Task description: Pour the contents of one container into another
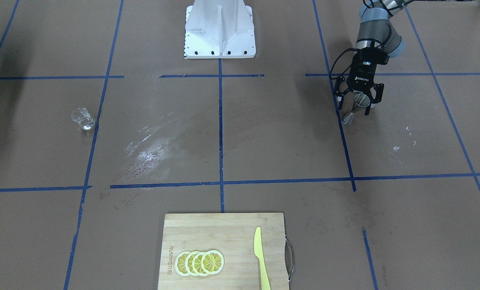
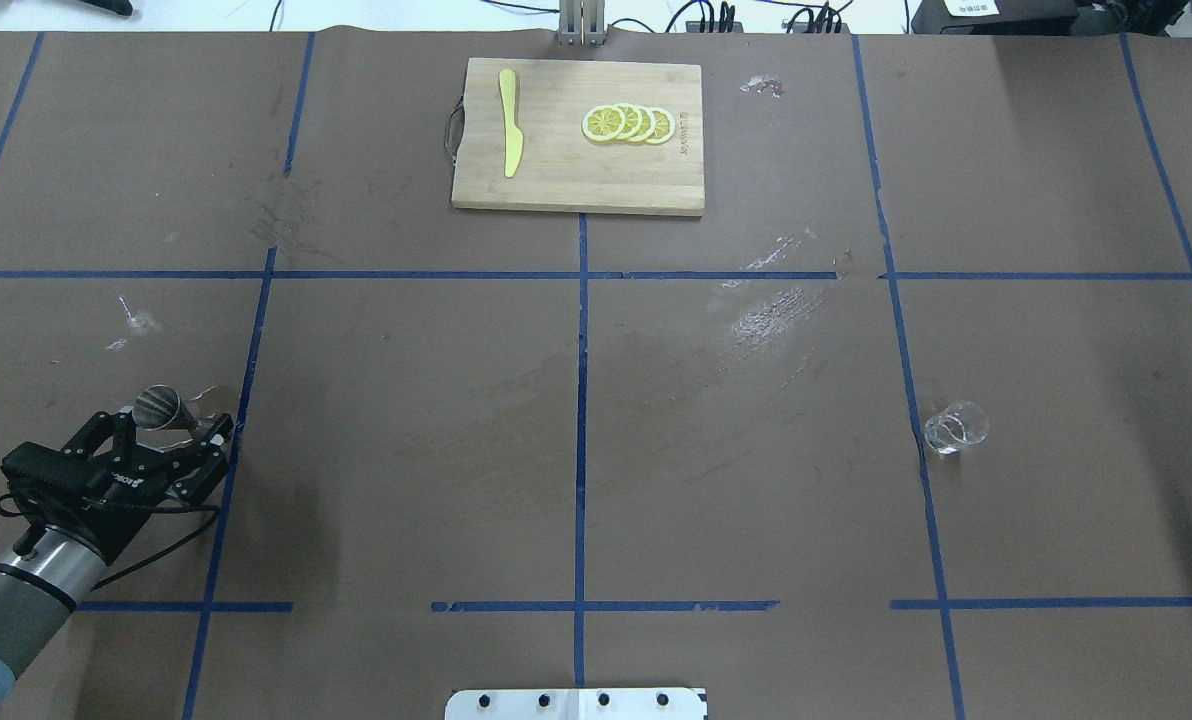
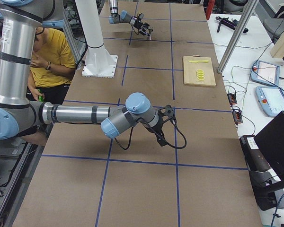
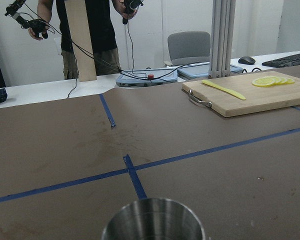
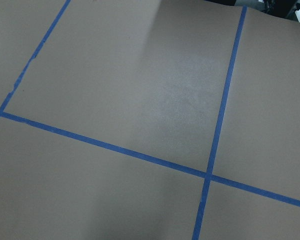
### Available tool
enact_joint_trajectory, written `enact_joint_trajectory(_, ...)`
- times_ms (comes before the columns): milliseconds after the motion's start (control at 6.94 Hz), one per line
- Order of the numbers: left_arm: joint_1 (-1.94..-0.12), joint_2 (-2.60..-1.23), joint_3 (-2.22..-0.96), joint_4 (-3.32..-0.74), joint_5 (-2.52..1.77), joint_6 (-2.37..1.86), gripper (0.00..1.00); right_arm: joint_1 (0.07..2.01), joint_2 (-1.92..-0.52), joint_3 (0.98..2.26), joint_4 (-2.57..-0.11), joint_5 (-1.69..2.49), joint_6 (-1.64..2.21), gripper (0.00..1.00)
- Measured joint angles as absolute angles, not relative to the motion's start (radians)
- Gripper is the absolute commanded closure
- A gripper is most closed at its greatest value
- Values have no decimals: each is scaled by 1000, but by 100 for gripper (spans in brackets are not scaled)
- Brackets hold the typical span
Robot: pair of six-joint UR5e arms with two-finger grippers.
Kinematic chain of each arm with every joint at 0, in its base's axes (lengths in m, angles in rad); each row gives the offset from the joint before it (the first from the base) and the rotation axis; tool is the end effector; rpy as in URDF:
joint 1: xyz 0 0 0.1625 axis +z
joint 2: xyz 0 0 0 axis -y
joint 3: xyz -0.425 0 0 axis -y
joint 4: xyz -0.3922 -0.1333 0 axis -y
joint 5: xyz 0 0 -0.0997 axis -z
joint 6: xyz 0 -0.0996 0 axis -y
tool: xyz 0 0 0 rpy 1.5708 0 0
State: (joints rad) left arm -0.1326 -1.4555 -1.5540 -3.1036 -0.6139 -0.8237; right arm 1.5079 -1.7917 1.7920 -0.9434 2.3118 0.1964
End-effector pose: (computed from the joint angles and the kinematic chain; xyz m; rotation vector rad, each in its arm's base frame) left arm 0.3813 -0.2675 0.5478 1.2347 0.8078 -0.1703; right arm 0.0394 -0.4262 0.5780 0.4998 -0.7859 -0.1087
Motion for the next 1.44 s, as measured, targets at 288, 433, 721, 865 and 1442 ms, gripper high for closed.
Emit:
enact_joint_trajectory(288,-132,-1457,-1541,-3107,-615,-827,99,1508,-1792,1792,-943,2312,197,0)
enact_joint_trajectory(433,-131,-1457,-1540,-3108,-615,-831,100,1508,-1791,1793,-943,2312,197,0)
enact_joint_trajectory(721,-131,-1456,-1543,-3124,-617,-833,100,1508,-1790,1796,-943,2312,198,0)
enact_joint_trajectory(865,-132,-1452,-1552,-3149,-619,-828,100,1508,-1790,1796,-943,2312,198,0)
enact_joint_trajectory(1442,-140,-1455,-1701,-3229,-710,-565,100,1508,-1790,1791,-943,2310,196,0)
